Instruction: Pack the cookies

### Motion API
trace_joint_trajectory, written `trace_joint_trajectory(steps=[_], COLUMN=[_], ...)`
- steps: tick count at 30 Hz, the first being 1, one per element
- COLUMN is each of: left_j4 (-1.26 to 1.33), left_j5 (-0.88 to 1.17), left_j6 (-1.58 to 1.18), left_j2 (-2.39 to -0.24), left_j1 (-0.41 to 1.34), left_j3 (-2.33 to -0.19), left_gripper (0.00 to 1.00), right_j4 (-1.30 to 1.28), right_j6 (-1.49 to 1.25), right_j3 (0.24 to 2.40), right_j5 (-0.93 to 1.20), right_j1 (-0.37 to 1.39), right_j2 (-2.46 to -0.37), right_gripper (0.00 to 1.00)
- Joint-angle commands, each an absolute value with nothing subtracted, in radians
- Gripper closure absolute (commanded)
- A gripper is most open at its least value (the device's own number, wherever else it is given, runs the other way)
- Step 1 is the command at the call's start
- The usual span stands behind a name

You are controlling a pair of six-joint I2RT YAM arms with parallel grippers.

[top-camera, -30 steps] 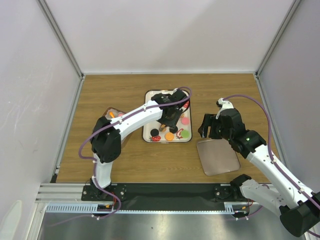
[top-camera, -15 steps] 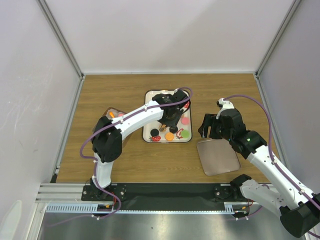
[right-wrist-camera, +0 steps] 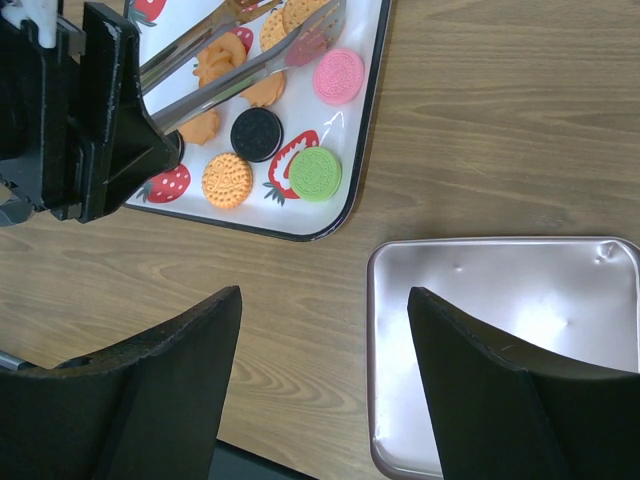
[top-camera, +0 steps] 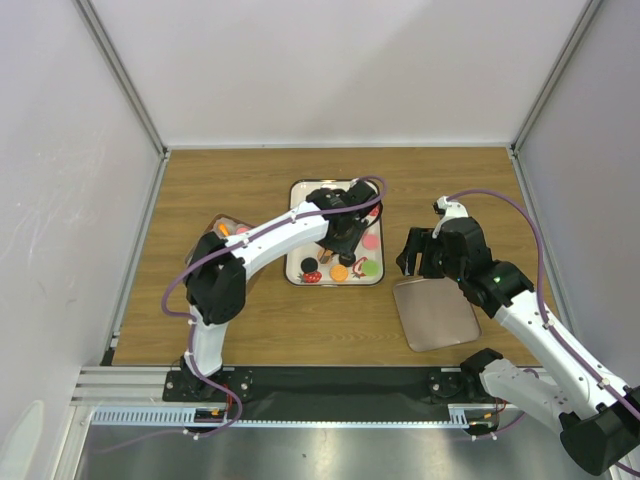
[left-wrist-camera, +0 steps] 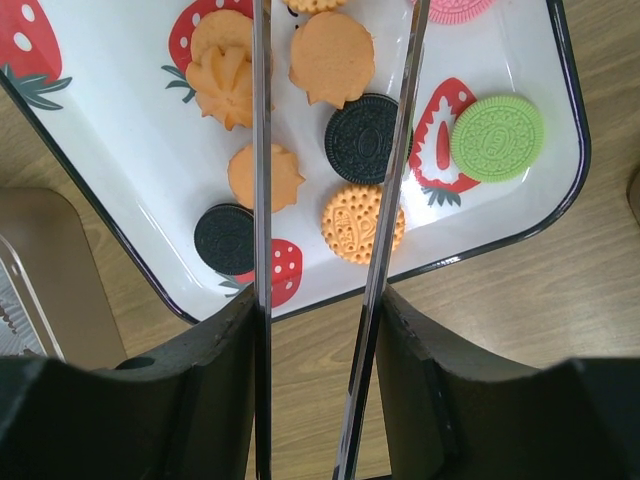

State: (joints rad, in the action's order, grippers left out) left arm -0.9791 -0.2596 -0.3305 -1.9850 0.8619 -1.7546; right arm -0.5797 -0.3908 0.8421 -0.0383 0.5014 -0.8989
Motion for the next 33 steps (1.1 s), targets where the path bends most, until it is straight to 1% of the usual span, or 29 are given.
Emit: trace_joint_trajectory(steps=[1, 14, 25, 33], left_j4=[-0.963, -0.963, -0.968, -0.966], left_j5=[-0.284, -0.301, -0.314, -0.327], left_j6=[-0.310, -0.308, -0.299, -0.299], left_j2=[-1.993, -2.000, -2.002, -1.957], left_j1=[0.870, 0.870, 0.870, 0.861], left_j3=[-1.798, -1.798, -1.815, -1.825], left_gripper=[0.50, 0.50, 0.55, 0.57], right_j4=[-0.584, -0.583, -0.584, -0.584], right_j6=[-0.388, -0.387, -0.387, -0.387], right_j3=[0.847, 0.844, 0.844, 0.844], right_j5=[-0.043, -0.038, -0.040, -0.040], right_j1=[0.499, 0.499, 0.499, 0.499], right_j2=[-0.882, -0.879, -0.873, -0.873], right_gripper=[0.26, 0.26, 0.26, 0.26])
